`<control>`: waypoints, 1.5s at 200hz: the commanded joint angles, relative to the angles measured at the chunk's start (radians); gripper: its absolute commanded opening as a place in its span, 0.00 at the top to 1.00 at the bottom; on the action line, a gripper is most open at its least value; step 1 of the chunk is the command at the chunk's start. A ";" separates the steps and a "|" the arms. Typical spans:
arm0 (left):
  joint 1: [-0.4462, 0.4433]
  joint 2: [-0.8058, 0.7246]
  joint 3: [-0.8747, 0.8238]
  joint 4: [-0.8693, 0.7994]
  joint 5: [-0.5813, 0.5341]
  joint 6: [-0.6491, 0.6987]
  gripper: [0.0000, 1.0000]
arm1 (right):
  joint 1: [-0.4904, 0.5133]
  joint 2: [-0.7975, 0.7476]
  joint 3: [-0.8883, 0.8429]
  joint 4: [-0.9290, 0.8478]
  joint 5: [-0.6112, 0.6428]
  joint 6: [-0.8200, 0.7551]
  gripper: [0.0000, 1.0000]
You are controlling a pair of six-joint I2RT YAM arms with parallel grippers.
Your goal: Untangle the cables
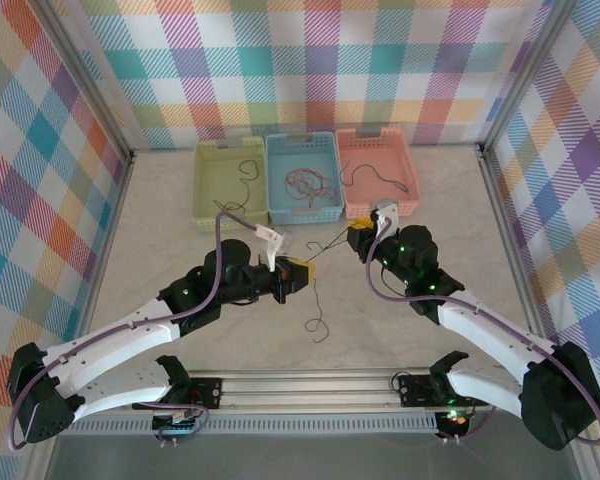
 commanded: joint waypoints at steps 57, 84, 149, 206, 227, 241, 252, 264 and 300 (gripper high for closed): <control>-0.008 -0.041 0.017 -0.017 0.116 0.024 1.00 | 0.015 0.028 0.029 -0.015 0.096 -0.266 0.60; -0.009 -0.062 0.026 -0.038 0.107 0.029 1.00 | 0.049 0.068 0.076 -0.089 0.110 -0.462 0.57; -0.009 -0.186 0.026 -0.130 0.051 0.054 1.00 | 0.072 0.144 0.023 -0.106 0.167 -0.965 0.51; 0.001 -0.277 0.052 -0.237 0.016 0.086 1.00 | 0.051 0.196 -0.029 0.075 0.302 -1.220 0.38; 0.003 -0.317 0.059 -0.271 -0.008 0.096 1.00 | 0.002 0.228 -0.018 0.104 0.361 -1.213 0.33; 0.004 -0.341 0.066 -0.281 -0.030 0.100 1.00 | -0.031 0.233 -0.023 0.155 0.372 -1.122 0.30; 0.006 -0.339 0.078 -0.321 -0.056 0.107 1.00 | -0.059 0.206 -0.024 0.127 0.304 -1.014 0.30; 0.008 -0.322 0.099 -0.336 -0.095 0.109 1.00 | -0.087 0.165 -0.026 0.081 0.191 -0.881 0.30; 0.017 -0.258 0.197 -0.350 -0.235 0.125 1.00 | -0.138 0.098 -0.008 0.005 0.084 -0.460 0.30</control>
